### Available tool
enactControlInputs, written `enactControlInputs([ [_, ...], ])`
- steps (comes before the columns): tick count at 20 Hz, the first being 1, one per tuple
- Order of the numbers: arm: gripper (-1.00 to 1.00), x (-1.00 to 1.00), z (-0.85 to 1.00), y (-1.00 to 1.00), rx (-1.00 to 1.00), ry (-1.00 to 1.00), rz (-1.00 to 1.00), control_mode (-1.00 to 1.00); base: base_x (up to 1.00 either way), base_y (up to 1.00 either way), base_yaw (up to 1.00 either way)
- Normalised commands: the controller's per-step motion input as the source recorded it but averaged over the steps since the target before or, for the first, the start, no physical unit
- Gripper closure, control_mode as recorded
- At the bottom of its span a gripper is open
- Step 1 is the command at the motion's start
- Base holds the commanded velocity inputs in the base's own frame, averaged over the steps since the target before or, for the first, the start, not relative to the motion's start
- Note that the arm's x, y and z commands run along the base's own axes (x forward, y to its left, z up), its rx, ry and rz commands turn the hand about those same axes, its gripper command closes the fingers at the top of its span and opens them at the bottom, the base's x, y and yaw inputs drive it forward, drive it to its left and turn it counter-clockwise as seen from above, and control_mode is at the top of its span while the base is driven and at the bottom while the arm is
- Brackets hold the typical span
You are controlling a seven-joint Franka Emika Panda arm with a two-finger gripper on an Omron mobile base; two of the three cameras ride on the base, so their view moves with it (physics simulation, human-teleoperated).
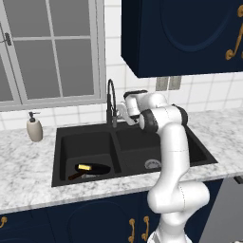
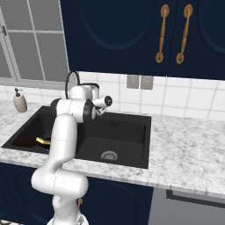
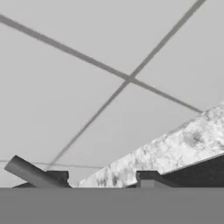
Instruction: Pick the pan and sponge and place them into the sink. Then turn on the water.
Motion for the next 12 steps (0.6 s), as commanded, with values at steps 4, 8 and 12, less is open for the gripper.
enactControlInputs([
  [4, 1.0, 0.54, -0.65, -0.48, 0.33, 0.36, 0.0, -1.0, 0.0, 0.0, 0.0],
  [8, 1.0, 0.25, -0.7, -0.48, 0.4, 0.27, -0.06, -1.0, 0.0, 0.0, 0.0],
  [12, 1.0, 0.01, -0.69, -0.38, 0.34, 0.21, -0.09, -1.0, 0.0, 0.0, 0.0],
])
